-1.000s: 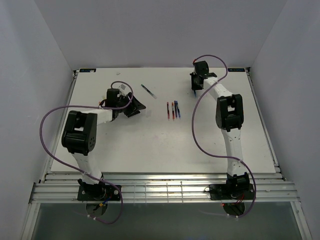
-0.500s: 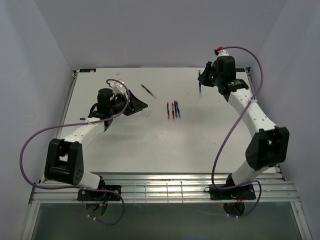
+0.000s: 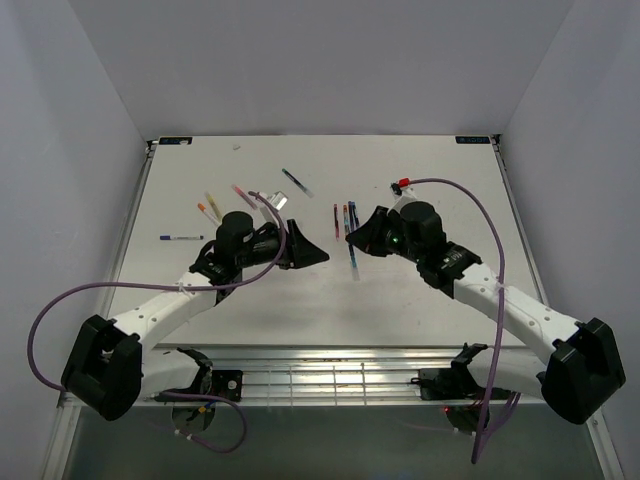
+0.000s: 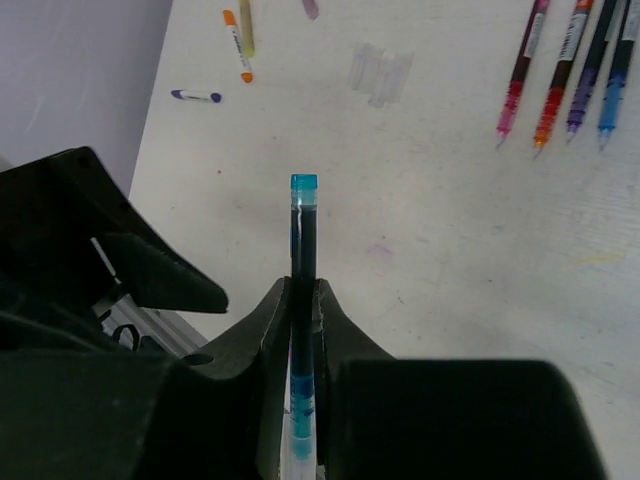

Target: Open the pen caps

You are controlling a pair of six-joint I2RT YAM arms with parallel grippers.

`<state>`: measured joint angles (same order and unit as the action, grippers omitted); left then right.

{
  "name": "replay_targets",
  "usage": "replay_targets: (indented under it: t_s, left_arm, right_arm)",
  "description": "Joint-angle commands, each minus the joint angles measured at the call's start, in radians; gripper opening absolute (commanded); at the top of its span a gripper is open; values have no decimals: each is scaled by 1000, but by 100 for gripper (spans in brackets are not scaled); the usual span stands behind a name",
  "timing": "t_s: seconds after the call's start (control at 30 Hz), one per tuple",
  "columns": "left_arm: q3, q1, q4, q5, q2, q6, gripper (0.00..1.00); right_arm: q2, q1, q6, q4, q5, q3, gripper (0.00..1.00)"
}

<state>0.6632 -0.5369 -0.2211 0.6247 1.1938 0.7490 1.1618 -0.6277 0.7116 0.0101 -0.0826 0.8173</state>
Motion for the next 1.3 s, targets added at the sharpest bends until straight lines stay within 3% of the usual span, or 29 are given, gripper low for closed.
replay_targets:
  t_s: [0.0,0.37,0.83,1.03,1.07,1.27]
  left_arm:
    - [-34,-31,-75,4,-16,59,66]
    - [-40,-103,-101,23,26,64,66]
    - [-34,-135,-146,41,127,87,65]
    - [-27,-140,-152,47,142,90,53]
    - [-27,-140,-153,52,145,92,46]
    - [-39,-141,-153,43,151,95,27]
  right_arm:
    - [-53,-53,84,-154,93,-50,8]
    - [-17,-141,123,-283,165,-107,8]
    - [22,-162,109,-334,161,-95,8]
    - [30,-164,104,-354,156,-107,8]
    - [30,-164,103,-358,159,-110,8]
    - [42,-164,103,-372,142,-116,8]
